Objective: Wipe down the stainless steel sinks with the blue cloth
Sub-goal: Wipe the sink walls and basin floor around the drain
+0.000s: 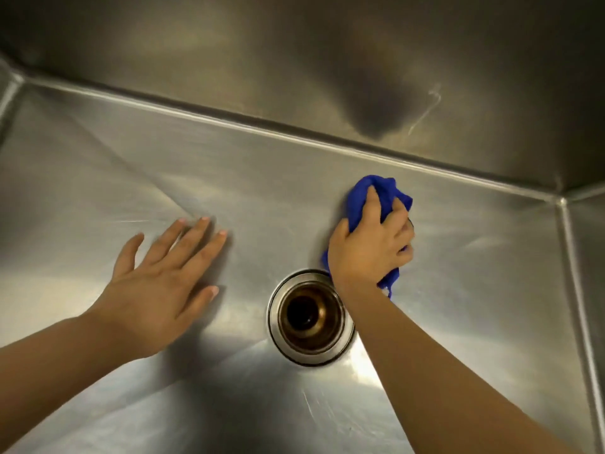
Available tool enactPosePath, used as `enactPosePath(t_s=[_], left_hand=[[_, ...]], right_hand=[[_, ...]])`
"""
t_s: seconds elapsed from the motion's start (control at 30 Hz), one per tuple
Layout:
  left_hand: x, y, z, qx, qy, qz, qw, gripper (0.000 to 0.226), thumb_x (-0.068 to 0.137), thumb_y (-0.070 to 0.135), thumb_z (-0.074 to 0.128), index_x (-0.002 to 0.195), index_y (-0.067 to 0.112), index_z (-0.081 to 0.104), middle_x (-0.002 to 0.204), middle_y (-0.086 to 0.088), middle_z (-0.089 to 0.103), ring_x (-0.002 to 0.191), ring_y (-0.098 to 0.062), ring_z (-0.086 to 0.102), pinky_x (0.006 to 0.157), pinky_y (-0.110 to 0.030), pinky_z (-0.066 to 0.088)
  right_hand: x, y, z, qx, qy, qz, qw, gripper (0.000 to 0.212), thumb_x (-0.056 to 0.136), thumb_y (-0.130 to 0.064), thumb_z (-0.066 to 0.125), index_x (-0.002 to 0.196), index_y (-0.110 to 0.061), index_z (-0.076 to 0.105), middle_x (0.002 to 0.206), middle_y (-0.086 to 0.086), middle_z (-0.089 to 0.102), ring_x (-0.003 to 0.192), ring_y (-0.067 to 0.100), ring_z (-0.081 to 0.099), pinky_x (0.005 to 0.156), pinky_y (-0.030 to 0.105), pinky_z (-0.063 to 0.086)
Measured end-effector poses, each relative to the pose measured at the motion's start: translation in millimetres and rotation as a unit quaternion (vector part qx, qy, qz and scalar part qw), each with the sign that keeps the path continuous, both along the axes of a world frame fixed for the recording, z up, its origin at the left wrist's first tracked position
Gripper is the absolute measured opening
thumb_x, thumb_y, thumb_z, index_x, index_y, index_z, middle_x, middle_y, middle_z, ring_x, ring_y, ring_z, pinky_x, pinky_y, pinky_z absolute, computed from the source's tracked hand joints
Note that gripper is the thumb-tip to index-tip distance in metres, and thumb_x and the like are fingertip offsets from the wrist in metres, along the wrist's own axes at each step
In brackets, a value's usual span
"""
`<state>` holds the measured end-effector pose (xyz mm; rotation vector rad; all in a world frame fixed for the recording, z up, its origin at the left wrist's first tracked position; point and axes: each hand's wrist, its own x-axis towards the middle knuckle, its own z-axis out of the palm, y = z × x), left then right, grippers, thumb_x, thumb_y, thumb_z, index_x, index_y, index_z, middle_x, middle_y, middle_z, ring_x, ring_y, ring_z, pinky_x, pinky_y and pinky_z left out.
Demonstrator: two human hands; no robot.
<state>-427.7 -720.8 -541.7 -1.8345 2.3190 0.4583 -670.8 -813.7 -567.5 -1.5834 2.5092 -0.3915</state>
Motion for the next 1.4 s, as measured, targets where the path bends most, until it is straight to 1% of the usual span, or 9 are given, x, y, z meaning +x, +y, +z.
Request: enactPosePath(t_s=[0.17, 0.3, 0.57, 0.87, 0.97, 1.07, 1.13, 1.23, 1.4], left_hand=[[26.7, 9.5, 8.0, 0.024, -0.025, 0.013, 0.999, 0.074, 0.091, 0.068, 0.017, 0.154, 0.029, 0.018, 0.158, -0.002, 0.025, 0.143, -0.021, 0.021, 0.102, -0.058, 0.032], [49.5, 12.9, 16.7, 0.033, -0.038, 0.022, 0.998, 0.09, 0.082, 0.082, 0.018, 0.154, 0.028, 0.015, 0.158, -0.004, 0.024, 0.143, -0.02, 0.015, 0.1, -0.059, 0.032], [101.4, 34.2, 10.5, 0.07, -0.063, -0.014, 0.995, 0.157, 0.02, 0.092, 0.062, 0.154, 0.021, 0.019, 0.16, -0.006, 0.011, 0.147, -0.014, -0.012, 0.093, -0.058, 0.037], [137.5, 56.5, 15.4, 0.119, -0.096, 0.021, 0.988, 0.157, 0.005, 0.068, 0.083, 0.147, 0.019, 0.036, 0.15, -0.013, 0.036, 0.13, -0.028, 0.034, 0.093, -0.05, 0.024], [148.5, 60.1, 14.8, 0.112, -0.106, 0.014, 0.988, 0.16, 0.003, 0.069, 0.081, 0.147, 0.017, 0.037, 0.151, -0.014, 0.036, 0.131, -0.028, 0.034, 0.094, -0.047, 0.023], [152.4, 62.9, 12.3, 0.113, -0.085, 0.036, 0.989, 0.163, 0.012, 0.07, 0.083, 0.154, 0.026, 0.014, 0.159, -0.01, 0.013, 0.14, -0.03, 0.031, 0.1, -0.046, 0.018], [150.3, 62.8, 11.2, 0.135, -0.044, 0.053, 0.988, 0.155, 0.041, 0.067, 0.084, 0.143, 0.039, -0.029, 0.154, 0.002, -0.031, 0.145, -0.026, -0.002, 0.107, -0.046, 0.001], [144.0, 60.8, 17.3, 0.214, -0.057, 0.059, 0.973, 0.131, 0.077, 0.059, 0.067, 0.113, 0.039, -0.058, 0.132, 0.006, -0.06, 0.132, -0.016, -0.039, 0.112, -0.045, -0.015], [150.5, 69.8, 32.1, 0.246, -0.084, 0.079, 0.962, 0.126, 0.079, 0.061, 0.062, 0.115, 0.031, -0.056, 0.139, -0.001, -0.053, 0.138, -0.018, -0.036, 0.113, -0.046, -0.013]], right_hand=[[65.6, 21.8, -3.8, -0.006, 0.009, 0.266, 0.964, 0.067, 0.069, -0.029, 0.075, 0.132, -0.027, 0.054, 0.138, 0.011, 0.048, 0.12, 0.033, 0.034, 0.095, 0.058, 0.038], [36.5, 5.3, 0.2, -0.004, 0.01, 0.404, 0.915, 0.06, 0.075, -0.036, 0.051, 0.134, -0.03, 0.049, 0.135, 0.01, 0.049, 0.116, 0.032, 0.038, 0.093, 0.055, 0.041], [61.7, 5.5, 3.3, 0.042, 0.003, 0.097, 0.994, 0.061, 0.088, -0.026, 0.057, 0.145, -0.033, 0.035, 0.154, 0.007, 0.021, 0.137, 0.033, 0.02, 0.11, 0.051, 0.017], [120.6, 24.2, 1.4, 0.011, -0.007, 0.53, 0.848, 0.058, 0.074, -0.036, 0.044, 0.132, -0.032, 0.049, 0.132, 0.005, 0.045, 0.113, 0.028, 0.04, 0.091, 0.051, 0.042], [102.9, -6.0, 2.9, 0.001, 0.018, 0.503, 0.864, 0.058, 0.078, -0.035, 0.043, 0.135, -0.033, 0.044, 0.135, 0.01, 0.047, 0.117, 0.033, 0.043, 0.094, 0.052, 0.039], [133.1, -15.3, 6.3, 0.044, 0.015, 0.306, 0.951, 0.058, 0.088, -0.026, 0.053, 0.144, -0.033, 0.037, 0.151, 0.007, 0.028, 0.134, 0.033, 0.027, 0.108, 0.05, 0.022], [158.3, -2.3, 9.2, 0.07, 0.01, 0.223, 0.972, 0.061, 0.09, -0.026, 0.054, 0.146, -0.034, 0.032, 0.155, 0.005, 0.019, 0.138, 0.031, 0.018, 0.111, 0.049, 0.015], [173.2, 46.7, 2.0, 0.033, 0.001, 0.341, 0.939, 0.065, 0.081, -0.021, 0.062, 0.142, -0.031, 0.041, 0.149, 0.007, 0.029, 0.131, 0.034, 0.026, 0.106, 0.055, 0.025], [176.8, 53.9, -0.9, 0.011, 0.0, 0.514, 0.858, 0.06, 0.071, -0.025, 0.055, 0.131, -0.031, 0.051, 0.136, 0.005, 0.041, 0.118, 0.03, 0.038, 0.095, 0.056, 0.041]])
